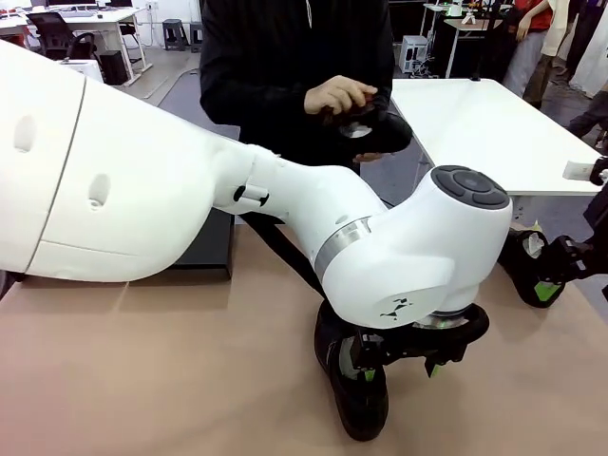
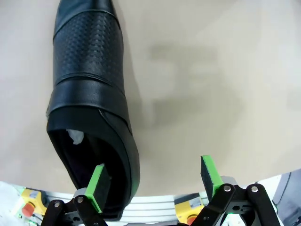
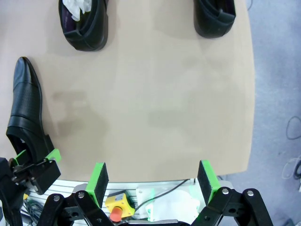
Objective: Organize the shoes by placing them on the stand.
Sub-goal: Place the Shoe from the middle of the table onto the Shoes Stand.
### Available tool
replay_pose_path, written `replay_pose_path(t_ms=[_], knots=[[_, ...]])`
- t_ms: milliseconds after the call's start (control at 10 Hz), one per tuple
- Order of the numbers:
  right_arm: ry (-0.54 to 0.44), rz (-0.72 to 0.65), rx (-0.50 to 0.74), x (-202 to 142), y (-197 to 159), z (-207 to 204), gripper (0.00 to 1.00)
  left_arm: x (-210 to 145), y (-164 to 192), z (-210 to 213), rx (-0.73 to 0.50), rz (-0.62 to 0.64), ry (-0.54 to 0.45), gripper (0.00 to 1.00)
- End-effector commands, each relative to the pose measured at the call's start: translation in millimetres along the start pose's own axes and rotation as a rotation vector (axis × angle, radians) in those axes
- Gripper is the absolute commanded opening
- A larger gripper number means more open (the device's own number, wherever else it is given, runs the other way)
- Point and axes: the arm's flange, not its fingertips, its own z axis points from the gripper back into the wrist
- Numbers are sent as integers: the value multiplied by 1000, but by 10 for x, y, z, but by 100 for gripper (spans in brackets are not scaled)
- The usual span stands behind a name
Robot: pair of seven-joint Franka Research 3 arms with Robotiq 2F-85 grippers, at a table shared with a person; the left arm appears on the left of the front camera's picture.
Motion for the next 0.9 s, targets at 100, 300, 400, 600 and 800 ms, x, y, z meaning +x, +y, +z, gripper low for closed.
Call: replay_pose_path(t_ms=[100,300,400,600,800], knots=[[2,1,6,-3,2,-5,100,-26,64,-187,-17,44,-25,100],[2,1,6,-3,2,-5,100,-15,82,-247,-15,41,-33,100],[2,1,6,-3,2,-5,100,-17,90,-263,-7,39,-31,91],[2,1,6,-3,2,-5,100,-18,100,-335,21,40,-32,72],[2,1,6,-3,2,-5,100,-24,94,-350,28,38,-37,52]])
